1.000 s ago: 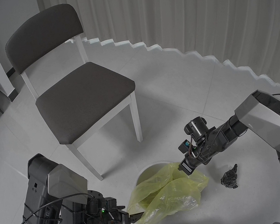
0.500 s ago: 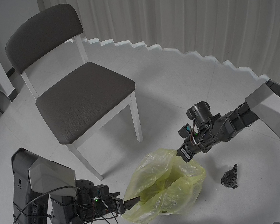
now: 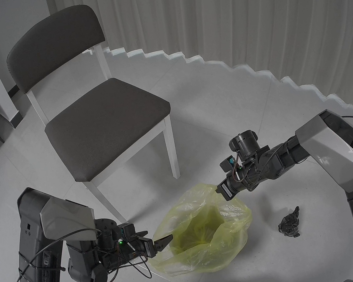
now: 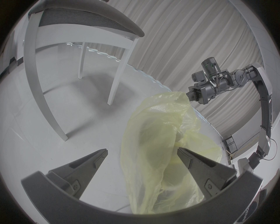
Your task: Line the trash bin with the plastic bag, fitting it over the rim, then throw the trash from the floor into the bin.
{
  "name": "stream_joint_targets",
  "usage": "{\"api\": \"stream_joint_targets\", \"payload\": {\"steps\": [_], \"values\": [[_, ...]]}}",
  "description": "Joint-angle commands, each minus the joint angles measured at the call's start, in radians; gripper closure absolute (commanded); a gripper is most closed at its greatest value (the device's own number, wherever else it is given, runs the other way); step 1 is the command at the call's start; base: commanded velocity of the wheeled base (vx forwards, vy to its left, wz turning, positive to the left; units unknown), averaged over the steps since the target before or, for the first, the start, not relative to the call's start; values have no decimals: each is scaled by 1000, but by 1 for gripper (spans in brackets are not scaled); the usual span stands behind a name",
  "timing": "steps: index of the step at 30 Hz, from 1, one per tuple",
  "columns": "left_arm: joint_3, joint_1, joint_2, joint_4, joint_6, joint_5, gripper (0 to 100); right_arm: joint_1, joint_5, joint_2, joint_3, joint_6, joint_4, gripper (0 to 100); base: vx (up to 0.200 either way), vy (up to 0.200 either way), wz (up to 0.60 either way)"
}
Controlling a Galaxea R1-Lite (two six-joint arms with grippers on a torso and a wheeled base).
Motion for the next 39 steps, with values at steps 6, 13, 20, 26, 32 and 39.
{"api": "stream_joint_targets", "payload": {"steps": [6, 13, 20, 26, 32, 39], "values": [[-35, 8, 31, -18, -12, 2, 0, -37, -13, 99, -98, -1, 29, 100, 0, 0, 0], [-45, 6, 31, -18, -37, 28, 0, -55, -26, 92, -102, 4, 34, 0, 0, 0, 0], [-49, 6, 34, -18, -39, 27, 0, -77, -34, -25, -27, 10, 26, 0, 0, 0, 0], [-48, 0, 50, -18, -37, 25, 0, 4, 9, -178, 234, -16, -69, 0, 0, 0, 0], [-45, -3, 44, -18, -35, 27, 0, 67, 21, -211, 387, -71, -136, 0, 0, 0, 0], [-43, -9, 36, -18, -29, 27, 0, 123, 40, -211, 476, -91, -169, 0, 0, 0, 0]]}}
